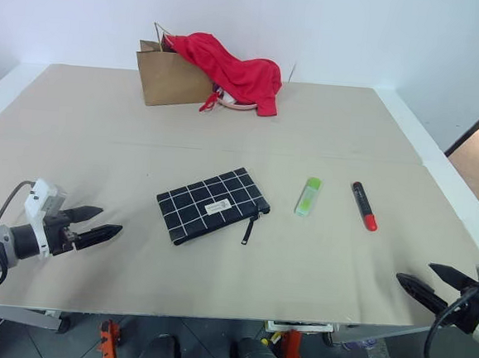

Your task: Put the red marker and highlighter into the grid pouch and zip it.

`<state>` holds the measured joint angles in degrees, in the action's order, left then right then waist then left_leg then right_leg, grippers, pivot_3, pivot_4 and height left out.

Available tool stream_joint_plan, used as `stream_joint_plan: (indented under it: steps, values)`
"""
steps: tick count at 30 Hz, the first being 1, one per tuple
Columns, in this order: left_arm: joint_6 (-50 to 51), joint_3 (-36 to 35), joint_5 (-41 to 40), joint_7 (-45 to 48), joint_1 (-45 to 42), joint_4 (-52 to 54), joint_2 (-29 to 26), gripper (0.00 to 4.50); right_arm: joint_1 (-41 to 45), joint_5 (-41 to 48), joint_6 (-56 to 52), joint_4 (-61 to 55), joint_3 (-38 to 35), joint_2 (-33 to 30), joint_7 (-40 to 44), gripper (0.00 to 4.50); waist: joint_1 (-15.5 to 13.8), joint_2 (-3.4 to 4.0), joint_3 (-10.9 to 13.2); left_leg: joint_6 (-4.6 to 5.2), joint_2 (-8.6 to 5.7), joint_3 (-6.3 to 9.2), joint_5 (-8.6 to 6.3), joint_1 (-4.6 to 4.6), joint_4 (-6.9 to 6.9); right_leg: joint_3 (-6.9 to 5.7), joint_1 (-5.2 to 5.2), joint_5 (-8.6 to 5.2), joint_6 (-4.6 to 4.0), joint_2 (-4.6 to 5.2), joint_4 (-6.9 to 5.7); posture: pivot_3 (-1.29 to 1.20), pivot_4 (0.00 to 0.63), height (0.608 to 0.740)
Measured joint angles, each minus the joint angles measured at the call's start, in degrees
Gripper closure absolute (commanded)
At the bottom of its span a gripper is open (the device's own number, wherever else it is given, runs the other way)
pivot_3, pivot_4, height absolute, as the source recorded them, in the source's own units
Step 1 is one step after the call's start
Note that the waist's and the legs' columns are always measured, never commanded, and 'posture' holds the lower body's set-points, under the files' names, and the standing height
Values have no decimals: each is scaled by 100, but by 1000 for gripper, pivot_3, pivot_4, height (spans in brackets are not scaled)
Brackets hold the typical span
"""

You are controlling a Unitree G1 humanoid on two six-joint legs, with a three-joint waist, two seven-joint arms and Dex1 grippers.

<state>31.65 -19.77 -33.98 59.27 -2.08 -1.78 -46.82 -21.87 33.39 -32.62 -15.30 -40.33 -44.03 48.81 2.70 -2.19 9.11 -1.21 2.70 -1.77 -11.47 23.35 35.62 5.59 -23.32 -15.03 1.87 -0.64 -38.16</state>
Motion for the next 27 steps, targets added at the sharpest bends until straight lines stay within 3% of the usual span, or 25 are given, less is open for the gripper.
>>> stream_joint_plan:
  steps: [14, 15, 18, 20, 21, 24, 26, 27]
  values:
    - [186, 27, -28, 336, -131, -253, -61, 9, 95, -67, -5, 127, 203, -69, 14, 110, 0, 0, 0, 0, -4, -3, 0, -1, 1, -2, 0, 1, 0, -3, 0, 0, 150, 740]
    - [-269, 181, 156, 621, -188, -480, -63, 9, 233, -68, -9, 169, 281, -154, 66, 110, 2, 2, 0, 0, -5, -12, 0, -2, 1, 4, -1, 2, -2, -2, 0, 0, 150, 740]
    - [-1501, 476, 705, 1062, -23, -636, -68, 0, 418, -57, -51, 171, 408, -242, 109, 838, 1, 0, -1, 0, -2, -16, 0, -2, 1, 8, -1, 2, -1, -1, 0, 0, 150, 740]
    - [-2009, 544, 902, 1170, -22, -744, -68, 0, 549, -34, -106, 177, 467, -250, 130, 1723, -1, 0, 0, 0, 0, -15, 0, -2, 1, 8, -1, 2, -2, -1, 0, 0, 150, 740]
    - [-2769, 622, 1205, 1260, -94, -903, -68, 0, 814, 51, -174, 178, 594, -352, 203, 2221, -2, 1, 0, 1, 0, -17, 1, -2, 2, 10, -1, 4, -2, 0, 0, 0, 150, 740]
    - [-3397, 719, 1499, 1299, -145, -1069, -90, 0, 1019, 121, -234, 174, 666, -385, 245, 3235, -2, 0, -1, 1, 1, -21, 1, -3, 3, 13, -1, 6, 1, 1, 0, 0, 150, 740]
    - [-4009, 884, 1815, 1317, -261, -1311, -117, 0, 1333, 166, -288, 173, 864, -402, 261, 4217, 1, 0, 0, 1, -1, -29, 1, -4, 4, 18, -2, 16, 14, 0, 0, 0, 150, 740]
    - [-4413, 949, 1982, 1326, -388, -1424, -130, 0, 1645, 185, -338, 176, 1085, -404, 254, 4440, 2, 0, -1, 1, 2, -30, 1, -6, 7, 18, -1, 22, 19, -1, 0, 0, 150, 740]
